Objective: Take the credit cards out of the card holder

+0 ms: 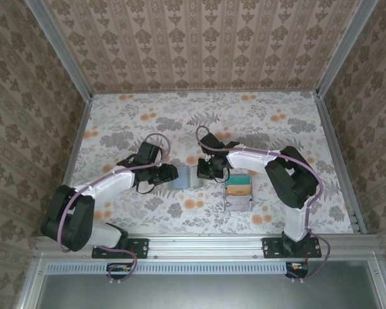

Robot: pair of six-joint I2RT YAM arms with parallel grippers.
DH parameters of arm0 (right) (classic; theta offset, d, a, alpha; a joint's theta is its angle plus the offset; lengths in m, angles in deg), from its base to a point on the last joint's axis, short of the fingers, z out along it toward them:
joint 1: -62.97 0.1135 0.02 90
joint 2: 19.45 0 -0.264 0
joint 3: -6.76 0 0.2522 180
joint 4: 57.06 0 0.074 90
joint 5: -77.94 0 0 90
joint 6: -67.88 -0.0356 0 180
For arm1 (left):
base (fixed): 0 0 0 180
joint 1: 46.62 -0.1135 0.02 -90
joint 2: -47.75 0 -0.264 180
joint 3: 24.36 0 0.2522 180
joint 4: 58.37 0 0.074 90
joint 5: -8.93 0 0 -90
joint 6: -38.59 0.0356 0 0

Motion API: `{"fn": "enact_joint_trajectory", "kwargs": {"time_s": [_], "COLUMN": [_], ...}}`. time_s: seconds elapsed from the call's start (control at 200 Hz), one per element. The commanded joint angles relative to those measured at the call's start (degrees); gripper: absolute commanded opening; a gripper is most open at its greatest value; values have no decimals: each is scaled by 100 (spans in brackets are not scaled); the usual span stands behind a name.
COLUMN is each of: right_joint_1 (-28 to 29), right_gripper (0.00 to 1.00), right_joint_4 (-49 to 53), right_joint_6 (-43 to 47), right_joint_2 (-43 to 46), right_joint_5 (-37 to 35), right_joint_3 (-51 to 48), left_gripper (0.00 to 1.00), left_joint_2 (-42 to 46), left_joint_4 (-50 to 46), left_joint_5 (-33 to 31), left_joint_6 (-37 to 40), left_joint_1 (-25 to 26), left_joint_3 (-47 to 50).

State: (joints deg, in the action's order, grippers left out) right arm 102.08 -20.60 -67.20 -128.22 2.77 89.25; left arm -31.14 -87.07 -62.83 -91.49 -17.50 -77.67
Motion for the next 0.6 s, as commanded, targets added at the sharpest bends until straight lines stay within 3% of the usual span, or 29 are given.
{"fn": "enact_joint_trajectory", "kwargs": {"time_s": [0.0,0.195,0.595], "right_joint_1": [69,66,70], "right_gripper": [0,0,0], "right_joint_4": [-8,48,-116], "right_joint_6": [-176,-46,-106], "right_joint_2": [156,109,-48], "right_joint_5": [-45,6,161], "right_joint_3": [-13,122,132], "left_gripper": [43,43,42], "left_joint_2": [-153,-305,-561], "left_joint_4": [149,86,343], "left_joint_5": [-21,-233,59], "left_joint_6": [102,140,226], "left_joint_1": [-21,-21,32], "left_joint_3": [-12,-53,26]}}
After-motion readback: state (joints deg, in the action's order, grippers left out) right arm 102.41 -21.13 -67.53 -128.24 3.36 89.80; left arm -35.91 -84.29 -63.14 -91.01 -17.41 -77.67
